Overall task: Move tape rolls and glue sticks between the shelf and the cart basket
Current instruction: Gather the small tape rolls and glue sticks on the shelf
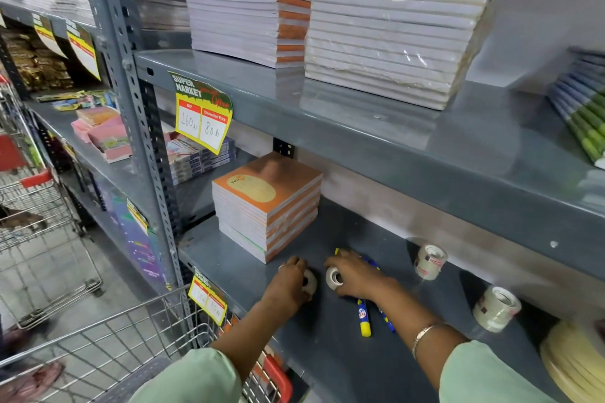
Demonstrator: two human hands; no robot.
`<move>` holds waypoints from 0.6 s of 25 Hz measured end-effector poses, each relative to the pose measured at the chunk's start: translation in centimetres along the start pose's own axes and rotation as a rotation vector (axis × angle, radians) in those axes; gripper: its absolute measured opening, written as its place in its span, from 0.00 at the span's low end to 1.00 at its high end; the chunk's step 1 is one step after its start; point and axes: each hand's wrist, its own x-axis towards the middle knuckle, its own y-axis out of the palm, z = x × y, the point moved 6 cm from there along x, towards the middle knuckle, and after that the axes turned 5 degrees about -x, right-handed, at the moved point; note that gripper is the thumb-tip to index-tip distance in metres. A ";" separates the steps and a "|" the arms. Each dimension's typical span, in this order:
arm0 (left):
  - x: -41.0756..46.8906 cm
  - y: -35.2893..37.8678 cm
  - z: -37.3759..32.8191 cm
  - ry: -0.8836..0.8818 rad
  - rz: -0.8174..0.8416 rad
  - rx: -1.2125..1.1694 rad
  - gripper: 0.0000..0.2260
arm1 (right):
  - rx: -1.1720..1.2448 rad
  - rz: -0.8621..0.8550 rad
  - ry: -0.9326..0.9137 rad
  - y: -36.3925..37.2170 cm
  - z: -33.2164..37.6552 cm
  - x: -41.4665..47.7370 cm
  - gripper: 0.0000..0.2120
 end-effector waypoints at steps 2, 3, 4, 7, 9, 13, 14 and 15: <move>0.2 0.2 -0.5 0.016 0.005 -0.018 0.23 | -0.006 0.011 0.009 0.0 -0.1 0.0 0.24; 0.4 0.3 -0.7 0.021 0.006 -0.022 0.23 | -0.005 0.004 0.009 0.0 0.0 0.1 0.23; 0.6 0.5 -0.7 0.022 0.005 -0.024 0.23 | -0.001 -0.005 0.010 -0.1 0.0 0.1 0.21; 0.9 0.6 -0.8 0.016 0.014 -0.017 0.24 | 0.018 -0.009 0.011 0.1 -0.1 0.2 0.20; 0.9 0.7 -0.8 0.034 0.028 0.008 0.25 | 0.019 0.002 0.003 0.4 0.0 0.2 0.21; -0.5 -0.3 -0.3 0.023 0.013 0.050 0.21 | 0.051 -0.011 -0.010 -0.3 1.3 0.0 0.18; -1.1 -1.0 0.3 0.007 -0.012 0.052 0.21 | 0.071 -0.031 -0.028 -1.0 2.1 -0.1 0.18; -1.9 -1.9 1.1 -0.005 -0.047 0.057 0.22 | 0.091 -0.055 -0.046 -1.7 3.1 -0.1 0.18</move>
